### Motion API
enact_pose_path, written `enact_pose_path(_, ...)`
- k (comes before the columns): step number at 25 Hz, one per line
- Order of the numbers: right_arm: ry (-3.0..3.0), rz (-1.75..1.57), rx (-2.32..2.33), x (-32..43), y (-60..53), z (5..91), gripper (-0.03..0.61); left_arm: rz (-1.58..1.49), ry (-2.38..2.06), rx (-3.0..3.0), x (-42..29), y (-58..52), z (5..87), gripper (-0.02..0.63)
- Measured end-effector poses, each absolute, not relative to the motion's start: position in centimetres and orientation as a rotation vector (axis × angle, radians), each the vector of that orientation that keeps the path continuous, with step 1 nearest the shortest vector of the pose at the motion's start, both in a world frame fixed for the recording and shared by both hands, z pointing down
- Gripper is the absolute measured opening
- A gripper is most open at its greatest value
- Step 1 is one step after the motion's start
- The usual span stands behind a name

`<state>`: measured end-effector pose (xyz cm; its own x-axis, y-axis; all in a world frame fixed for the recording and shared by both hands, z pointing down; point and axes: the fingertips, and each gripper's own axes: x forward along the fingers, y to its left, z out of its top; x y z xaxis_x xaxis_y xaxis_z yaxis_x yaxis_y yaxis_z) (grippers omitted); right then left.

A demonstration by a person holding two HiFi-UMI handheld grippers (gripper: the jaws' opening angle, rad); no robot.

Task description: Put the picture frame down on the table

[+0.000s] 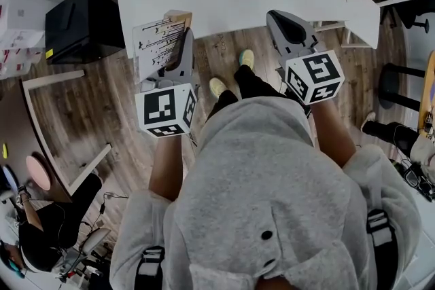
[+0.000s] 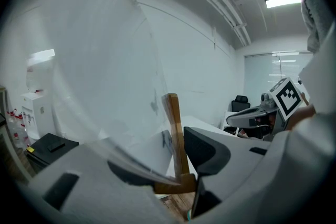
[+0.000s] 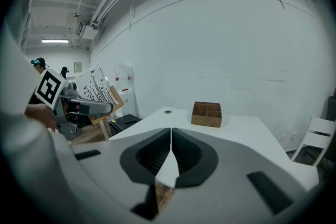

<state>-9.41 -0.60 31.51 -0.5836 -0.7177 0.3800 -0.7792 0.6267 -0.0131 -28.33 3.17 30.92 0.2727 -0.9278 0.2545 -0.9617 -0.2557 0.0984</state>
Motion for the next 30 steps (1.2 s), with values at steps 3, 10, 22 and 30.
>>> enact_pose_path(3, -2.518, 0.249, 1.189, -9.4, -0.7, 31.8, 0.028, 0.221, -1.764, 2.306, -28.4, 3.2, 31.0, 0.190)
enact_pose_path(10, -2.531, 0.255, 1.182, -8.9, -1.8, 32.3, 0.028, 0.254, -1.784, 2.309, -28.0, 2.4, 31.0, 0.190)
enact_pose_path(22, -2.575, 0.270, 1.197, -6.1, -7.7, 32.3, 0.028, 0.294, -1.816, 2.314, -25.6, -2.8, 30.6, 0.190)
enact_pose_path(30, -2.584, 0.284, 1.203, -3.9, -12.1, 32.3, 0.028, 0.316, -1.812, 2.323, -23.1, -7.2, 30.3, 0.190)
